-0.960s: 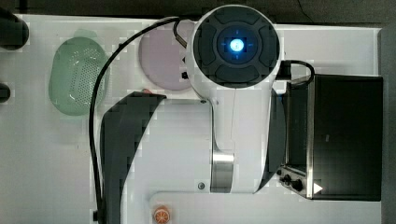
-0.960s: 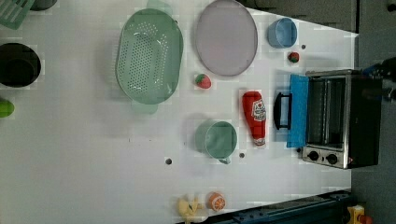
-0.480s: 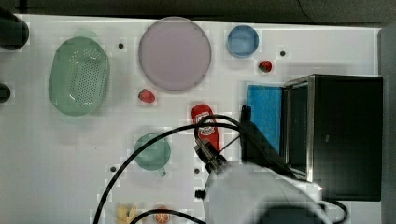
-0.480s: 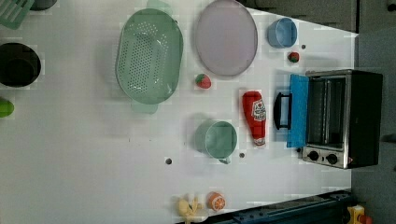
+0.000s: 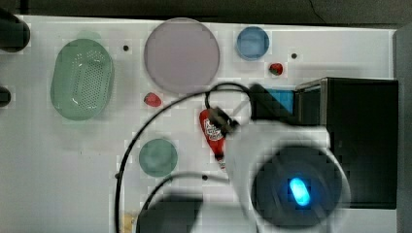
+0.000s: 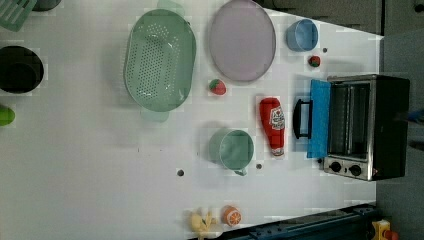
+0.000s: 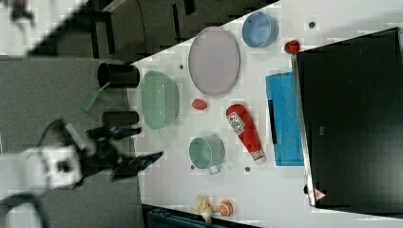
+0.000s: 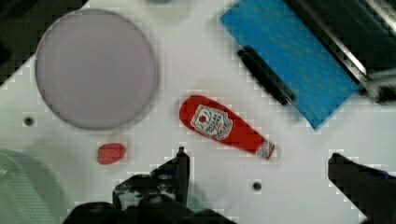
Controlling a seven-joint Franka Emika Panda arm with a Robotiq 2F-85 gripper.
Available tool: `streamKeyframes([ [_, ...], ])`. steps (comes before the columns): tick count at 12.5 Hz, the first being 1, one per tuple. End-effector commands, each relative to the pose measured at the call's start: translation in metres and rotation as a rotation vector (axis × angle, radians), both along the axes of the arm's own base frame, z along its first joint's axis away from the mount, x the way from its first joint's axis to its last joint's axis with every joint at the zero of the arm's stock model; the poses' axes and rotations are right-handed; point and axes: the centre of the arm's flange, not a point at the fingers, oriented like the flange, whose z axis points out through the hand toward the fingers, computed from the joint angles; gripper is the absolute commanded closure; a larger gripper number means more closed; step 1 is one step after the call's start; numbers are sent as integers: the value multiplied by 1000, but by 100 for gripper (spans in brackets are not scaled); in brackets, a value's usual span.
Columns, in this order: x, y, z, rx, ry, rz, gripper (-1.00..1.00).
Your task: Pick Ketchup from the table and place in oven.
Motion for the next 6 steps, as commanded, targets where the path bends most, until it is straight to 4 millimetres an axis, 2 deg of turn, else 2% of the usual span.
streamKeyframes([
  [1, 9, 4, -106, 27, 171, 334, -100],
  [4, 28, 3, -169, 46, 219, 682, -100],
  [6, 40, 2, -211, 56, 233, 842, -100],
])
